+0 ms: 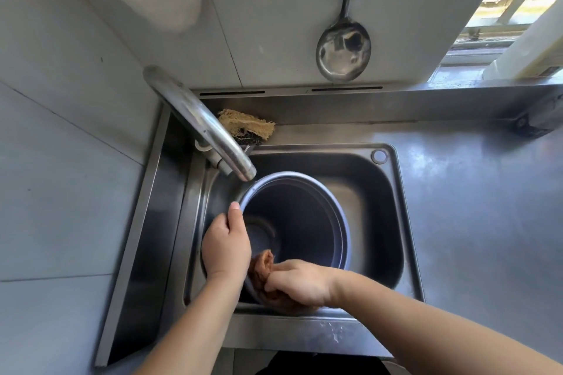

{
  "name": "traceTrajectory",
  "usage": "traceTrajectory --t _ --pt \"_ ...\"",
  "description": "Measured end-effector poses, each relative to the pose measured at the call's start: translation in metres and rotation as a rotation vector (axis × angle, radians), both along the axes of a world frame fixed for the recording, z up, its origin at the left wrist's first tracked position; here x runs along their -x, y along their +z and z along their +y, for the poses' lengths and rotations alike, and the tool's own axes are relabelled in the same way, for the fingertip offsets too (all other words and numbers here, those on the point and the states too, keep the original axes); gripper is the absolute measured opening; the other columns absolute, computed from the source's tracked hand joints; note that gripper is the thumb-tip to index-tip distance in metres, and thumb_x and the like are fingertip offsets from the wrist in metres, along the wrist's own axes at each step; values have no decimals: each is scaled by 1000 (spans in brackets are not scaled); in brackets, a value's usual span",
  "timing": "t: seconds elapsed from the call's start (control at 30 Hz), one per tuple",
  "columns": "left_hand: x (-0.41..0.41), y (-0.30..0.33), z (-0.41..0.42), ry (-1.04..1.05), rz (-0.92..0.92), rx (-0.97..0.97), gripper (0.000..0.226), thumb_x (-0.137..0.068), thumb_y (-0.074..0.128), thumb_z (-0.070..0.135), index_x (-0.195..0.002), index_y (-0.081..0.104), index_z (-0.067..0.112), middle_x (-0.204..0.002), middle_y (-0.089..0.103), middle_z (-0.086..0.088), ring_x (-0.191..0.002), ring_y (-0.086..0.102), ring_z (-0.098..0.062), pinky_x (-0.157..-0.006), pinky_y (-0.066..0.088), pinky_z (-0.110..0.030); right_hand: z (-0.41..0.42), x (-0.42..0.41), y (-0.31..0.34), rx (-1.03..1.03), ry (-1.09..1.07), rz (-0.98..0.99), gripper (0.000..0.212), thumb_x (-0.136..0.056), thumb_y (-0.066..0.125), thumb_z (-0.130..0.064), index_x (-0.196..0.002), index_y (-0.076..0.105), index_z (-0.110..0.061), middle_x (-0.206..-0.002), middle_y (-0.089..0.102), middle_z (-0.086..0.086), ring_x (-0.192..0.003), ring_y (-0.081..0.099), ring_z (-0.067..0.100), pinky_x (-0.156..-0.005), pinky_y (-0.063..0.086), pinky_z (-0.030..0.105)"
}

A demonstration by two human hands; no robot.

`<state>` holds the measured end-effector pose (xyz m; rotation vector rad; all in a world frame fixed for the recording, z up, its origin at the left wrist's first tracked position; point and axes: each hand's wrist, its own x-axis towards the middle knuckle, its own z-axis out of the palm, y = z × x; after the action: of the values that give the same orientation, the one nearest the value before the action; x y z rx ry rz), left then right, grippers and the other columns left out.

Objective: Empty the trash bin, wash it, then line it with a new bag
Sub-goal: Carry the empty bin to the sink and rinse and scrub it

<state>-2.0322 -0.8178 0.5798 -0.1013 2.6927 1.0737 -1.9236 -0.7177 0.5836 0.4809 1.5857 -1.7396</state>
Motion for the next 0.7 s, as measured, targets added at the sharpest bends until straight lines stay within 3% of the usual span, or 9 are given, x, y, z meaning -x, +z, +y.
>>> traceTrajectory --t 0.07,0.13,0.2,0.3,0.37,0.47,0.5,0.6,0.7 --pt "2 2 -2 -39 18 27 48 -101 40 48 -62 49 22 -62 52 9 -60 47 -8 -53 30 -25 7 -5 3 -197 262 43 18 -90 45 -22 -84 61 -18 -89 62 2 -85 52 18 -77 39 26" --pt "2 1 -4 -77 25 39 50 -100 41 49 -61 49 20 -63 56 4 -61 50 -9 -53 32 -26 14 -11 4 -417 529 56 36 -93 38 -34 -100 63 -10 -108 64 15 -98 54 29 -82 37 32" --pt "2 1 -5 -109 20 48 51 -100 41 51 -63 52 16 -64 58 1 -63 54 -14 -55 36 -32 21 -16 -4 -673 720 55 55 -88 31 -48 -116 64 -14 -126 62 15 -113 56 36 -85 39 38" --pt "1 4 -3 -137 6 39 52 -100 42 51 -62 51 16 -61 57 0 -60 53 -15 -52 35 -29 36 -20 -18 -966 991 171 47 -93 39 -42 -128 62 -21 -139 57 8 -129 50 33 -103 40 50" --pt "2 6 0 -161 -1 35 53 -100 42 50 -60 50 16 -58 56 0 -58 52 -15 -50 33 -28 55 -15 -28 -1102 1158 253 44 -101 42 -39 -134 61 -18 -148 50 7 -142 36 31 -117 28 49" --pt "1 7 5 -166 -27 37 53 -100 41 51 -60 51 17 -58 56 0 -56 52 -14 -49 31 -28 88 3 -37 -1251 1171 380 47 -107 35 -36 -140 54 -9 -160 34 12 -153 12 31 -125 5 46" --pt "0 6 6 -160 -37 32 53 -99 41 52 -61 52 17 -58 56 0 -57 53 -14 -49 31 -28 98 10 -38 -1292 1106 437 46 -106 38 -36 -139 54 -9 -160 35 11 -153 15 30 -125 8 44" --pt "-2 5 7 -144 -50 7 54 -99 40 53 -59 50 18 -55 54 2 -55 52 -16 -49 31 -29 114 25 -37 -1520 1008 845 33 -91 62 -40 -112 77 -18 -133 67 -2 -134 53 18 -111 44 34" --pt "-1 6 4 -124 -45 -22 54 -99 42 51 -55 44 21 -49 47 3 -51 47 -16 -50 31 -29 117 27 -50 -1452 1016 957 33 -96 51 -33 -103 80 -19 -130 68 -3 -133 54 19 -108 47 36"
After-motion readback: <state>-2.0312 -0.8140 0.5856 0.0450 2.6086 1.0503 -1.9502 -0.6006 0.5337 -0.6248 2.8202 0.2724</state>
